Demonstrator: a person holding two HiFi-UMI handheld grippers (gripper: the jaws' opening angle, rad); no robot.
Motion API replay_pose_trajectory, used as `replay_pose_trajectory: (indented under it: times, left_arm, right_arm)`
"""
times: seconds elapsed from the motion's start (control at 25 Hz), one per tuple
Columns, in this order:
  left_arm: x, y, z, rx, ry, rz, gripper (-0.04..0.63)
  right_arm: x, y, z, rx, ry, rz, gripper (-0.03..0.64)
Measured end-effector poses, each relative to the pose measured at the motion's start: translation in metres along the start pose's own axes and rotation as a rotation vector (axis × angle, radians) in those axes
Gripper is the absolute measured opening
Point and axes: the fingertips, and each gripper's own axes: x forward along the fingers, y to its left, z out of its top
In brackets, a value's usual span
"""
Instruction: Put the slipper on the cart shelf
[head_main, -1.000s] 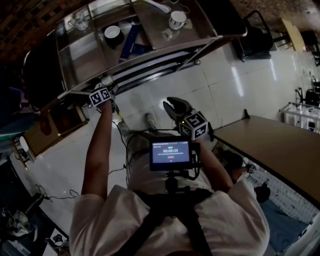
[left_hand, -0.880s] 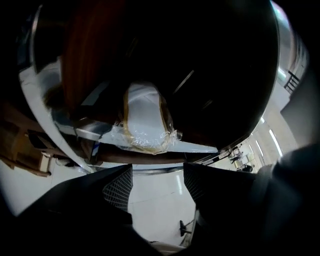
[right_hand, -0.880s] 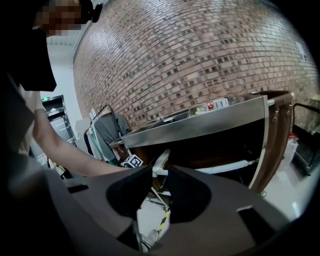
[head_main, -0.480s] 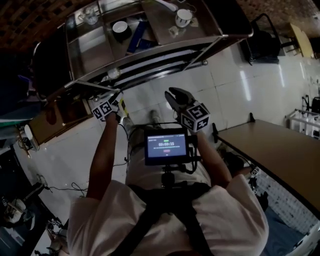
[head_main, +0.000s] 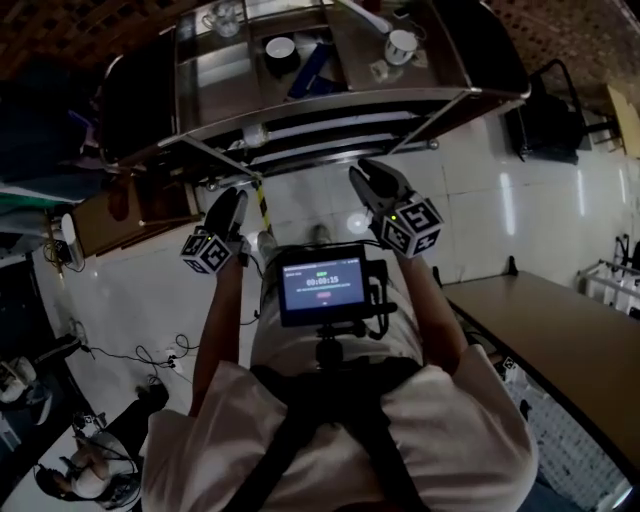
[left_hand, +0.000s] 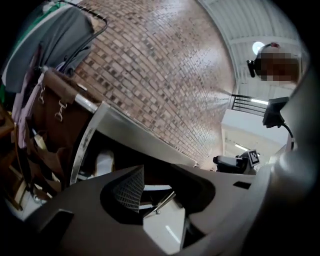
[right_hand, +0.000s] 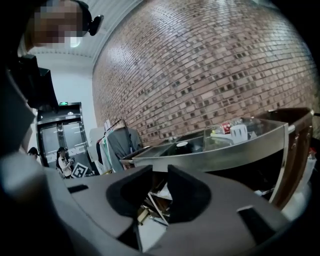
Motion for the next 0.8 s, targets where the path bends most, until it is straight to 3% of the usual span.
replay_pose_trajectory:
  times: [0.16,0.48,0.64,0.8]
  left_arm:
    - [-0.017,-0.032,0.034,0.087,-0.047,-0.006,0.124]
    - [-0.051,-0.052,0.058,0.043,-0.156,0.030,0.057]
    - [-0.056,-0.063,0.056,0.077,-0.149,0.038,0.054]
    - [-0.051,-0.065,0.049,0.141,-0.089,0.069,0.046]
  right_arm:
    - [0.001,0.016,0.017,-0.053,-0.017,0.046,0.104]
    - [0.002,0.055,0.052,-0.161,-0.062,0.148,0.106]
    - [-0.005,0.063,0.061,-0.195,-0.080,0.161,0.106]
    - [-0.006,0.055,0.050,-0.226,-0.056,0.140,0.106]
